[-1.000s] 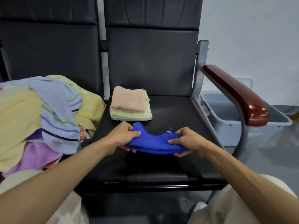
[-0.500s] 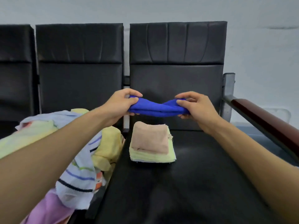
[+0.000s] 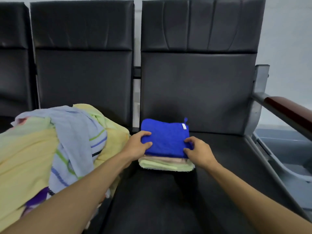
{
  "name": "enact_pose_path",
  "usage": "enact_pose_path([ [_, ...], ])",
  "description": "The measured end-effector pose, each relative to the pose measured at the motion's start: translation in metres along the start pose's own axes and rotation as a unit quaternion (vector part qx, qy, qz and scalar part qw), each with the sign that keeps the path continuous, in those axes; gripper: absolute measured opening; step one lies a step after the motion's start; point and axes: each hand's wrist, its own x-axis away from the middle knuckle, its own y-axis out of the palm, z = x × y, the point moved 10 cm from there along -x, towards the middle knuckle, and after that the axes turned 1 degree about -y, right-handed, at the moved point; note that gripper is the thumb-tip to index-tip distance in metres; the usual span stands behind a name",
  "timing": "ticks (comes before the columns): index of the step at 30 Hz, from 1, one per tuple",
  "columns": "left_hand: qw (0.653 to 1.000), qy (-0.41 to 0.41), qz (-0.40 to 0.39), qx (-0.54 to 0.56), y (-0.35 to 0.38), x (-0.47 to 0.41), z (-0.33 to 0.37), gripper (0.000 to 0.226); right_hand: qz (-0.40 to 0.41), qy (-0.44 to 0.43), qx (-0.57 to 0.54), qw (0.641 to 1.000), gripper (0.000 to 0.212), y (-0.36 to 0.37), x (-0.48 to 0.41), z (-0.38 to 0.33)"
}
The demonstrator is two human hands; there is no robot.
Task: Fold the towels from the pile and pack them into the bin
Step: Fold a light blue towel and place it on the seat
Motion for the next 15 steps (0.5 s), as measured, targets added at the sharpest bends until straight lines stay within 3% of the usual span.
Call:
enact_pose_path([
  [3,1.0,-0.001,-0.006,-0.006,-0.009,0.019,0.0,0.044,0.04,-0.032,0.075,0.996,0.036,-0.006,0.016,-0.025],
  [7,0.999,-0.017,0.013,-0.024,-0.042,0.052,-0.006,0.04,0.069,-0.141,0.105,0.982,0.03,0.006,0.043,-0.088],
  [11,0.998,-0.013,0.048,-0.05,-0.097,0.087,-0.016,0.026,-0.001,-0.201,0.045,0.979,0.027,0.047,0.062,-0.152],
  [15,0.986,-0.024,0.166,-0.027,-0.167,0.127,-0.042,0.027,-0.068,-0.21,-0.002,0.975,0.027,0.096,0.071,-0.197],
])
